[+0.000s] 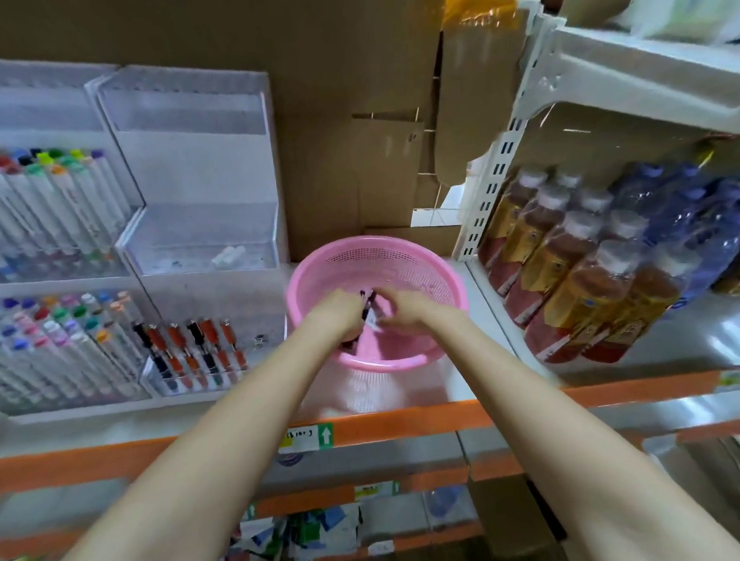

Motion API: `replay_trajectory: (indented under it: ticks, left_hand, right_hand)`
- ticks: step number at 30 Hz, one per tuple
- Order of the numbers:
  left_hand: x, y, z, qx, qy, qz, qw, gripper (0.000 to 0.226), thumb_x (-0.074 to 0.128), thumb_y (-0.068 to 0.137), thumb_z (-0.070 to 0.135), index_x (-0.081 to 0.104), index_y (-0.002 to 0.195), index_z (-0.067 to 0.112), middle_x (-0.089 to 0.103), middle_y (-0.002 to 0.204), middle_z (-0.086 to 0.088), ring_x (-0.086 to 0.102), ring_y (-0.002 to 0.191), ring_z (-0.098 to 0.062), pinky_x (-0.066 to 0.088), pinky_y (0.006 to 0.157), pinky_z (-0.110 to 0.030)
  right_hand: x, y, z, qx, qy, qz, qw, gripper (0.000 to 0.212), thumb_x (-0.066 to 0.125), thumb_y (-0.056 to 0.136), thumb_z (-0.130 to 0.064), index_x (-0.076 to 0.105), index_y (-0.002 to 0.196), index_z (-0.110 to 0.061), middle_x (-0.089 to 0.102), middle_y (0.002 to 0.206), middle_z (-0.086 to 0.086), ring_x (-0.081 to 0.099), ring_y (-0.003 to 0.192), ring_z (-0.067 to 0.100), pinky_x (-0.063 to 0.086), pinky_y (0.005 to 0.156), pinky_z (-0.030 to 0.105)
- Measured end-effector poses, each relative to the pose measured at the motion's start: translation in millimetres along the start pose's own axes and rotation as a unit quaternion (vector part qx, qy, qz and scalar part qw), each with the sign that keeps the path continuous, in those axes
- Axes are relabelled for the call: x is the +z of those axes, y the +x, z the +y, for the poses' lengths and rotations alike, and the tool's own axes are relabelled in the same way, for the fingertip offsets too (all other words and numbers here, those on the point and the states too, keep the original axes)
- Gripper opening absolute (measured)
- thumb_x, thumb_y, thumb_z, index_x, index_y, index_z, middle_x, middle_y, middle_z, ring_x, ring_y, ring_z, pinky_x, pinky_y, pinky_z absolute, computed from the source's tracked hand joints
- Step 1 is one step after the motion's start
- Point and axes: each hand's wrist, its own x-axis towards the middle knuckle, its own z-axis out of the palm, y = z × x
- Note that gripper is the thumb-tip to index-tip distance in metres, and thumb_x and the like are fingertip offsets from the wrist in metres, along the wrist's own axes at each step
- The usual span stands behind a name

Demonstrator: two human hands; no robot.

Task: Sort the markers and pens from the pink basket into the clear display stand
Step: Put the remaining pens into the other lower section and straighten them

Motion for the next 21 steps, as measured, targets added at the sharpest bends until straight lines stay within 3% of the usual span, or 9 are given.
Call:
replay_trajectory:
  ticks: [2,4,7,9,11,15,19,21]
  left_hand:
    - [1,7,1,-0.015,-0.025,0.011,1.000,0.029,0.057,0.090,0.012,0.062,0.118,0.010,0.065,0.110,-0.013,0.060,0.101,-0.028,0.046,0.084,-0.034]
    - [0,11,2,-0.033,-0.054,0.009,0.998,0.025,0.062,0.089,0.015,0.066,0.112,0.007,0.068,0.106,-0.013,0.063,0.098,-0.029,0.045,0.078,-0.031]
    - [-3,13,4,-0.049,-0.081,0.005,0.996,0.019,0.062,0.088,0.014,0.066,0.103,0.004,0.067,0.105,-0.015,0.062,0.098,-0.031,0.044,0.077,-0.032]
    - [-2,15,2,-0.057,-0.104,0.002,0.993,0.012,0.065,0.085,0.014,0.062,0.094,0.005,0.067,0.104,-0.016,0.062,0.096,-0.031,0.042,0.073,-0.032]
    - [-1,14,2,-0.060,-0.113,-0.003,0.992,0.016,0.069,0.081,0.016,0.056,0.087,0.008,0.066,0.104,-0.016,0.060,0.095,-0.030,0.042,0.072,-0.032]
    - [-2,12,1,-0.069,-0.145,-0.013,0.987,0.031,0.072,0.078,0.016,0.063,0.104,0.001,0.065,0.106,-0.012,0.060,0.098,-0.027,0.047,0.082,-0.035]
    - [-3,10,3,-0.074,-0.178,-0.041,0.980,0.005,0.064,0.078,0.010,0.062,0.082,0.008,0.063,0.081,-0.008,0.057,0.078,-0.024,0.042,0.063,-0.031]
    - [-6,6,4,-0.081,-0.213,-0.037,0.973,0.015,0.065,0.076,0.010,0.052,0.068,0.012,0.052,0.065,-0.003,0.048,0.062,-0.018,0.034,0.054,-0.028]
  right_hand:
    - [4,10,-1,-0.003,-0.020,-0.027,0.999,0.062,0.050,0.097,-0.036,0.020,0.151,-0.029,0.032,0.152,0.012,0.040,0.132,0.032,0.033,0.105,0.042]
    - [8,17,-2,-0.007,-0.038,-0.033,0.999,0.059,0.045,0.098,-0.041,0.020,0.151,-0.032,0.034,0.148,0.012,0.042,0.130,0.034,0.034,0.104,0.042]
    - [9,22,-4,-0.020,-0.041,0.004,0.999,0.045,0.045,0.098,-0.030,0.042,0.143,-0.026,0.049,0.133,0.014,0.051,0.117,0.034,0.042,0.095,0.040]
    - [7,20,-4,-0.028,-0.026,0.057,0.998,0.032,0.051,0.094,-0.023,0.059,0.123,-0.016,0.060,0.117,0.014,0.056,0.106,0.031,0.044,0.081,0.036]
    - [6,20,-4,-0.018,-0.009,0.096,0.995,0.023,0.058,0.088,-0.021,0.065,0.106,-0.009,0.065,0.104,0.012,0.059,0.098,0.030,0.039,0.068,0.032]
    - [5,21,-2,0.007,0.021,0.103,0.994,0.020,0.068,0.084,-0.024,0.067,0.096,-0.008,0.068,0.095,0.009,0.061,0.089,0.026,0.037,0.064,0.029]
    - [6,21,2,0.051,0.014,0.110,0.993,0.018,0.067,0.084,-0.020,0.066,0.095,-0.006,0.067,0.094,0.012,0.062,0.089,0.029,0.042,0.065,0.031]
    - [5,19,2,0.067,0.017,0.094,0.993,0.017,0.067,0.080,-0.013,0.064,0.095,-0.005,0.066,0.093,0.012,0.063,0.089,0.029,0.044,0.064,0.032]
